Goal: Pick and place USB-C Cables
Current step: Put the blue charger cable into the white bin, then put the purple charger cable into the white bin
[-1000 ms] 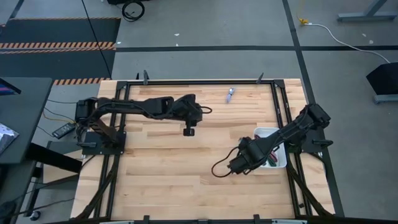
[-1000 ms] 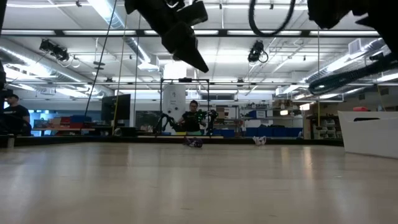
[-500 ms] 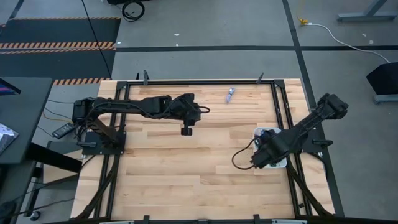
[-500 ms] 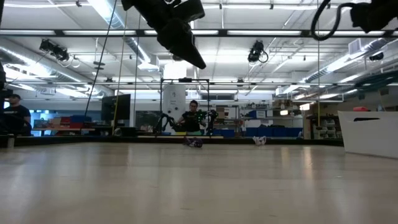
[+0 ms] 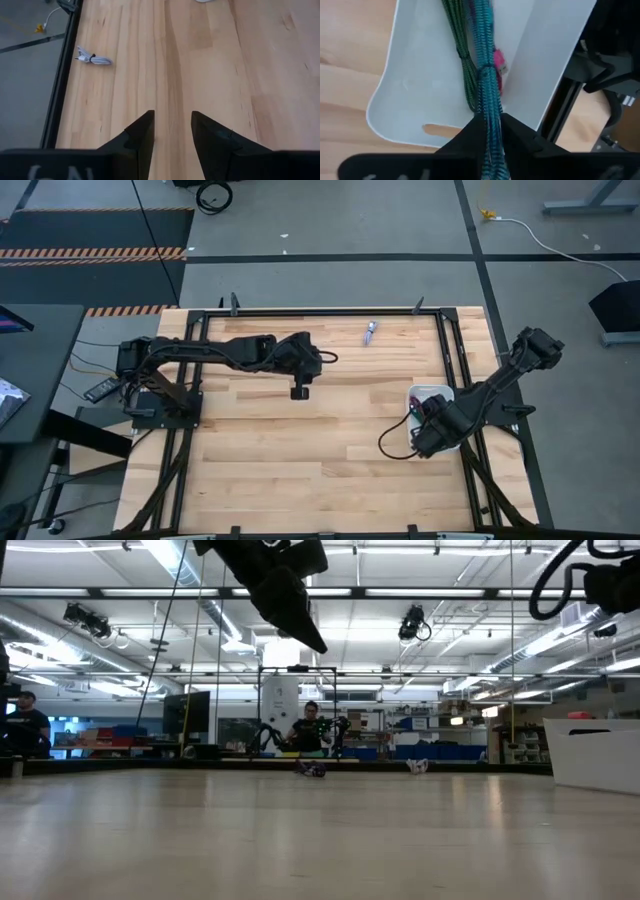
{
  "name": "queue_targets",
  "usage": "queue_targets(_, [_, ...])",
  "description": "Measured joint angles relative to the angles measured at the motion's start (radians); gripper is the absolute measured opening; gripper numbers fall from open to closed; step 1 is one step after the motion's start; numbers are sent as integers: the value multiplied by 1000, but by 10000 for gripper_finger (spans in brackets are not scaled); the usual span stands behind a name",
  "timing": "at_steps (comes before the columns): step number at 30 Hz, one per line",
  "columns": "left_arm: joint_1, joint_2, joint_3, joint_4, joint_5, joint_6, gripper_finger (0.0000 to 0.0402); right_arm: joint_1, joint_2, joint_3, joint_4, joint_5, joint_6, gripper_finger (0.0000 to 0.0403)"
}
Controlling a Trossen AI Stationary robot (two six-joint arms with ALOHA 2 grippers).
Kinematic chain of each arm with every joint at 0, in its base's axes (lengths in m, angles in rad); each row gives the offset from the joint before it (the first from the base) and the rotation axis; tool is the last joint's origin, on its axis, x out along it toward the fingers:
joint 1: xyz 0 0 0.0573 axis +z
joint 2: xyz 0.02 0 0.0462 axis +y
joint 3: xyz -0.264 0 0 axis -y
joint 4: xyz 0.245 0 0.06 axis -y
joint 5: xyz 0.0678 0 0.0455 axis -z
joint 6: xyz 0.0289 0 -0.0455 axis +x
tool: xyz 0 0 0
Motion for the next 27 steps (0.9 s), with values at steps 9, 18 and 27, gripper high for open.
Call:
queue_targets(9, [-13, 0, 0, 0, 0, -3, 137, 39, 0, -11, 21, 50, 26, 128])
queue_targets(18, [-16, 1, 0, 3, -1, 1, 137, 57, 0, -11, 85, 196, -2, 141])
queue_targets(27, [-10, 1, 0, 5, -1, 8, 137, 72, 0, -11, 172, 710, -163, 138])
